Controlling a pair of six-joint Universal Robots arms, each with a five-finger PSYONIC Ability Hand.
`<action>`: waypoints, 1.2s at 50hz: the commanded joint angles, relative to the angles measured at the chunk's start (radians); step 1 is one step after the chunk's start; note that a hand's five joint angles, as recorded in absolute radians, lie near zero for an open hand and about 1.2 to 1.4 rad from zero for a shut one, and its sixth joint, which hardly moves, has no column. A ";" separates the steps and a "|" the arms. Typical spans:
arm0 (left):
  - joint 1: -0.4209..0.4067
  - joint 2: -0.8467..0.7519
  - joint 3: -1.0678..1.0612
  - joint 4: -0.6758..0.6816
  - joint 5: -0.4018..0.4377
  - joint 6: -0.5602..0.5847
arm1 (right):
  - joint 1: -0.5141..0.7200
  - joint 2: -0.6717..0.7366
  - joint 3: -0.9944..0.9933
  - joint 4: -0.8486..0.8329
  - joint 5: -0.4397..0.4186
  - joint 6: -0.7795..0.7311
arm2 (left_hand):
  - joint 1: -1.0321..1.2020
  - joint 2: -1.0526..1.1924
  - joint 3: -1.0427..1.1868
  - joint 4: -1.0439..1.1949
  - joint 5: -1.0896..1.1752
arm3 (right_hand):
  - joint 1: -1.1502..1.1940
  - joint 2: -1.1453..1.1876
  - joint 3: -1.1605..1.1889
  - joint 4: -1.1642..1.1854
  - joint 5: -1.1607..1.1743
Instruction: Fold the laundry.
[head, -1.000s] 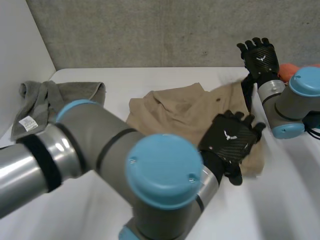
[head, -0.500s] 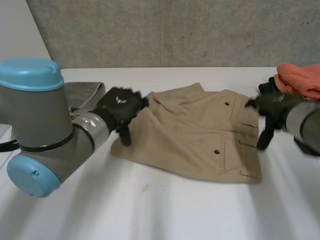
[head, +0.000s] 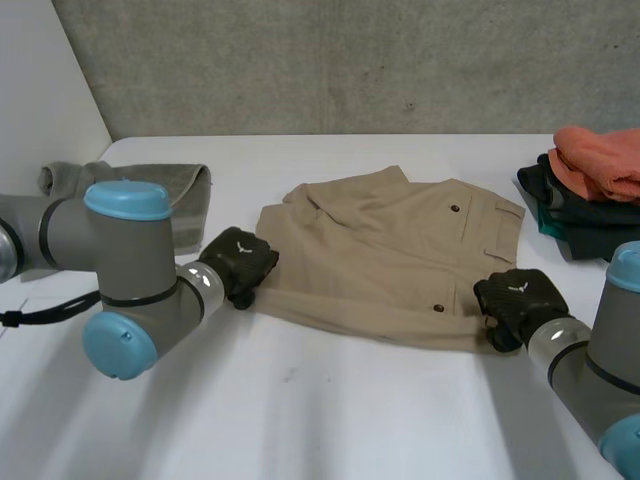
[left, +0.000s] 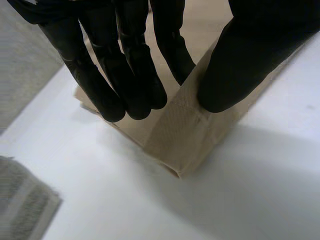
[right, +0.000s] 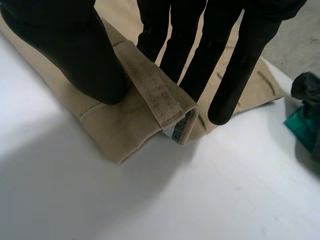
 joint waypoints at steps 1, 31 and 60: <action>-0.016 0.107 -0.018 0.023 0.030 -0.037 | 0.013 -0.100 -0.026 0.012 -0.016 -0.006 | 0.228 0.203 0.212 0.205 0.242 | 0.300 0.223 0.223 0.216 0.258; 0.145 0.422 0.585 -0.014 -0.053 -0.408 | 0.040 -0.185 -1.002 0.433 -0.021 0.253 | 0.228 0.203 0.212 0.205 0.242 | 0.300 0.223 0.223 0.216 0.258; 0.082 -0.116 0.685 0.101 -0.045 -0.308 | 0.103 0.343 -0.907 0.006 0.165 0.046 | -0.994 -1.019 -1.009 -1.017 -0.979 | -0.922 -0.999 -0.999 -1.005 -0.963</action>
